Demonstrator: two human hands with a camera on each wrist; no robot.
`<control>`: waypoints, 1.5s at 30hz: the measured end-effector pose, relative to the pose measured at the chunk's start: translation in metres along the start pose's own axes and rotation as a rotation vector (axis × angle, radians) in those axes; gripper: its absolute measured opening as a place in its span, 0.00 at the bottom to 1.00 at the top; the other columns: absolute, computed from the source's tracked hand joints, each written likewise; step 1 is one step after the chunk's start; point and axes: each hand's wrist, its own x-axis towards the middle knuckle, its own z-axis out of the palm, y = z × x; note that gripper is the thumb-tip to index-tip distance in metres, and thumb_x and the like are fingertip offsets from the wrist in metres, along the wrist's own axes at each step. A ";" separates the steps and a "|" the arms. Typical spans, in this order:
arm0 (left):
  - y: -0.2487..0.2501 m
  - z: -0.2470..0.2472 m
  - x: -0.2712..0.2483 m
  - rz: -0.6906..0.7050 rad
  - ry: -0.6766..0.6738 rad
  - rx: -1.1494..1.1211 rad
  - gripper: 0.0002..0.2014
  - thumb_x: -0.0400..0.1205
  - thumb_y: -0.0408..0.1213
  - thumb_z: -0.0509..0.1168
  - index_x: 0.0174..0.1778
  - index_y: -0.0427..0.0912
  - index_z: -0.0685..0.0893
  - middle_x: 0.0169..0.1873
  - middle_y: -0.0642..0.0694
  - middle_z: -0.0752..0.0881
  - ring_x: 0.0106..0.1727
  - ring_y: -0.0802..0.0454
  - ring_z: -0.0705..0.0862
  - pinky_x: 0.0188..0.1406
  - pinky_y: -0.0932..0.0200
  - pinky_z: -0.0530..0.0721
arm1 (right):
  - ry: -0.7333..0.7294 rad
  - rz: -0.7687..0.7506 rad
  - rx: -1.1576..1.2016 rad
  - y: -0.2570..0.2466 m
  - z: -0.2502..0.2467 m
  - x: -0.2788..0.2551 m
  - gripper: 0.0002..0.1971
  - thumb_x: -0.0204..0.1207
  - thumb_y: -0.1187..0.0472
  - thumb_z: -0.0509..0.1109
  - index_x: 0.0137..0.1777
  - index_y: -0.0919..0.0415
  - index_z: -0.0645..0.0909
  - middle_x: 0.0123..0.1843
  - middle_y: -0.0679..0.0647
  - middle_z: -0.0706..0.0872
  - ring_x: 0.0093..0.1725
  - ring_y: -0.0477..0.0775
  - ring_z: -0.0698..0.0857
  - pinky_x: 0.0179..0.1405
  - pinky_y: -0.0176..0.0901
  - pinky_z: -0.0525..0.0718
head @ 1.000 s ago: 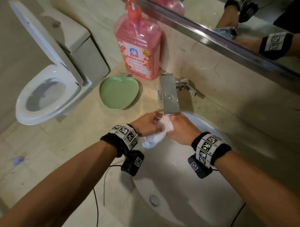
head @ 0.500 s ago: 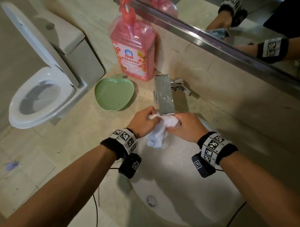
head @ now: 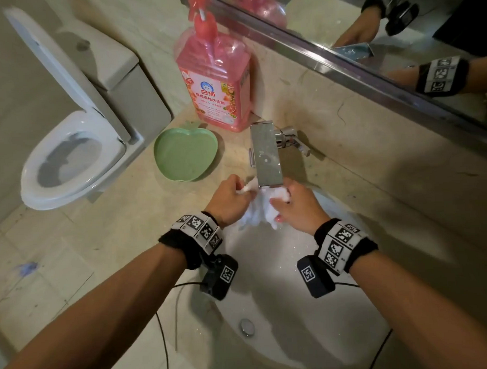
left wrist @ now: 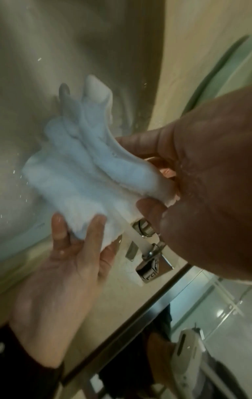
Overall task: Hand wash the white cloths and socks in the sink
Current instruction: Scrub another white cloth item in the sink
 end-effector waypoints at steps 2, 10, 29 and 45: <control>0.009 0.005 -0.008 -0.027 -0.059 -0.133 0.13 0.79 0.45 0.69 0.47 0.39 0.77 0.48 0.40 0.83 0.45 0.42 0.82 0.50 0.43 0.83 | -0.068 -0.034 0.043 -0.004 0.011 0.000 0.24 0.69 0.56 0.83 0.64 0.46 0.82 0.50 0.38 0.90 0.47 0.36 0.89 0.42 0.31 0.88; -0.010 -0.011 -0.009 0.154 -0.217 0.094 0.31 0.73 0.32 0.73 0.71 0.44 0.70 0.65 0.46 0.77 0.68 0.50 0.77 0.66 0.57 0.79 | -0.036 0.054 0.138 -0.003 0.002 0.010 0.27 0.70 0.74 0.66 0.66 0.50 0.83 0.59 0.54 0.90 0.61 0.60 0.88 0.56 0.62 0.90; 0.010 0.015 0.021 0.394 -0.093 0.714 0.24 0.75 0.31 0.66 0.69 0.41 0.80 0.63 0.36 0.80 0.55 0.34 0.84 0.51 0.43 0.85 | -0.350 0.272 0.194 -0.001 -0.024 0.004 0.38 0.59 0.61 0.88 0.68 0.51 0.73 0.63 0.52 0.82 0.59 0.56 0.86 0.41 0.50 0.91; 0.025 0.033 0.025 0.100 -0.041 0.733 0.14 0.84 0.45 0.61 0.60 0.47 0.86 0.52 0.43 0.89 0.39 0.47 0.80 0.39 0.60 0.80 | -0.206 -0.440 -1.043 -0.016 -0.002 0.020 0.10 0.78 0.53 0.68 0.45 0.56 0.89 0.45 0.56 0.91 0.45 0.59 0.89 0.47 0.49 0.88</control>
